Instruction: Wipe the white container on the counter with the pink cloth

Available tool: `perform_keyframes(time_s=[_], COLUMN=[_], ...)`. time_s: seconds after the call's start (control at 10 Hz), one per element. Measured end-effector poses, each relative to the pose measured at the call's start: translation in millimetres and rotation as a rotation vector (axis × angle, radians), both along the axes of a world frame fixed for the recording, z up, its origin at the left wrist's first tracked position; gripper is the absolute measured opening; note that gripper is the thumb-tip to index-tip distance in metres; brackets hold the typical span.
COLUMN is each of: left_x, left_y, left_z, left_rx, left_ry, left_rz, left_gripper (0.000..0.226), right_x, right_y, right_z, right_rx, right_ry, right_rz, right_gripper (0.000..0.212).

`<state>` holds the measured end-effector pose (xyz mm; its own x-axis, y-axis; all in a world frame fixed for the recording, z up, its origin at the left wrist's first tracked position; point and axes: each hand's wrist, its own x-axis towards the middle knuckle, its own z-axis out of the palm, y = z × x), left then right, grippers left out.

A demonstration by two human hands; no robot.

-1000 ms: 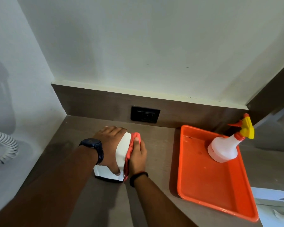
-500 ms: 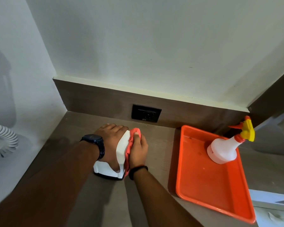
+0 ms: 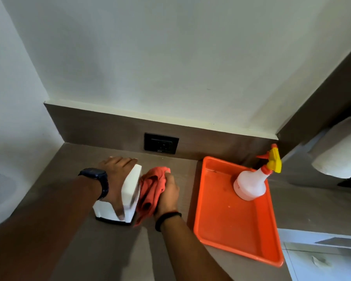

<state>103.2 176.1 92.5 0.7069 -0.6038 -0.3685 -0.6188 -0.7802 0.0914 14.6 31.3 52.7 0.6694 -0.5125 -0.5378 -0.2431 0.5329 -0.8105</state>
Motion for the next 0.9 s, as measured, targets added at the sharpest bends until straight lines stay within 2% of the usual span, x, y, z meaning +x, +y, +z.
perform_keyframes(time_s=[0.1,0.2,0.3,0.4,0.5,0.6,0.7,0.8,0.9], left_x=[-6,-22,-48,-66,-76,-82,-84,-84,-85], left_y=[-23,-73,-127,-167,-185,-190,-188,-188,-188], left_z=[6,7,-6,-28,-54,-71,-73,-68,-65], left_rx=[-0.093,-0.282,-0.369,-0.357,-0.221,-0.14,-0.134,-0.133,-0.151], left_ry=[-0.009,-0.029,0.017,0.053,0.063,0.095,0.116,0.12,0.151], left_rz=[-0.006,-0.065,-0.127,-0.217,-0.247,-0.256,-0.246,-0.237,-0.181], left_gripper=[0.169,0.163,0.155,0.15,0.156,0.157,0.157,0.154,0.154], right_x=[-5,-24,-51,-66,-73,-78,-83,-84,-83], right_y=[-52,-111,-155,-177,-178,-174,-173,-177,-180], right_z=[17,29,24,1,-27,-53,-68,-73,-63], right_rx=[-0.192,-0.436,-0.757,-1.136,-1.413,-1.499,-1.429,-1.414,-1.398], right_ry=[-0.054,-0.1,0.004,0.17,0.446,0.545,0.548,0.505,0.456], right_rz=[-0.068,-0.146,-0.062,0.19,0.491,0.725,0.831,0.831,0.725], right_gripper=[0.042,0.038,0.033,0.031,0.038,0.046,0.057,0.06,0.057])
